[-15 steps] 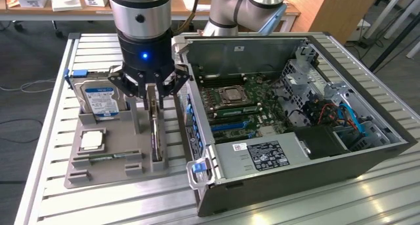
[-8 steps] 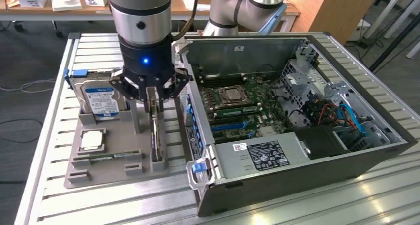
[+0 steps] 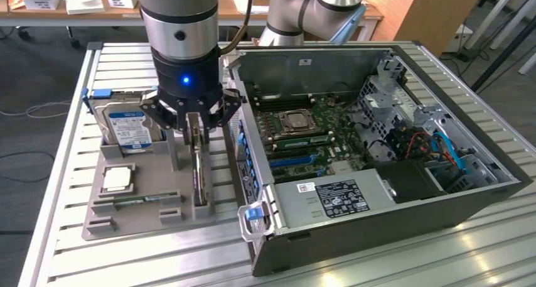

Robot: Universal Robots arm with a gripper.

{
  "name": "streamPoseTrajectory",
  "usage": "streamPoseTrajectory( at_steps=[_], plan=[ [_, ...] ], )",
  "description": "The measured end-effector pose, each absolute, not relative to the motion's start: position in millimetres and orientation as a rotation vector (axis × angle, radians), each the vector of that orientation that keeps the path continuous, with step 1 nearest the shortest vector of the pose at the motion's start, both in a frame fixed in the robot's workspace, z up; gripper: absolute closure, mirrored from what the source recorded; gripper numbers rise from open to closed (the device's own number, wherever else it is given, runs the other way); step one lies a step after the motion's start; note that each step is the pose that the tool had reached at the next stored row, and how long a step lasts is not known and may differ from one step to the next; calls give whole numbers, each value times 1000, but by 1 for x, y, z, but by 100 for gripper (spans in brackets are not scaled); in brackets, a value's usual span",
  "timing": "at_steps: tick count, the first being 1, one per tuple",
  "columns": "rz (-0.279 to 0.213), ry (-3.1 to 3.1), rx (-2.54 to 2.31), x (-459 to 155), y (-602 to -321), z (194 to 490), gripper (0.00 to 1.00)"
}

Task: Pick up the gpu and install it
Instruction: 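Pick up the gpu and move the gpu toward the slot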

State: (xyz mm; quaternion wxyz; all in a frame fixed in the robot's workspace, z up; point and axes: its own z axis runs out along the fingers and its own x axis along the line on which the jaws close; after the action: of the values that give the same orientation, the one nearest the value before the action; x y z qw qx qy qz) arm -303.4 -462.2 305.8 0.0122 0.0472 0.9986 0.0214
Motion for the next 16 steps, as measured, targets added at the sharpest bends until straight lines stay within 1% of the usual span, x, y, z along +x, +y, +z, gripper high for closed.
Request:
streamPoseTrajectory(
  at_steps=[1, 2, 3, 4, 12, 16],
  plan=[
    [67, 3113, 147, -303, -462, 306, 63],
    [67, 3113, 147, -303, -462, 306, 57],
    [67, 3113, 147, -303, -462, 306, 57],
    [67, 3113, 147, -303, -462, 306, 51],
    [68, 3113, 147, -303, -462, 294, 51],
    [68, 3113, 147, -304, -462, 293, 51]
  ],
)
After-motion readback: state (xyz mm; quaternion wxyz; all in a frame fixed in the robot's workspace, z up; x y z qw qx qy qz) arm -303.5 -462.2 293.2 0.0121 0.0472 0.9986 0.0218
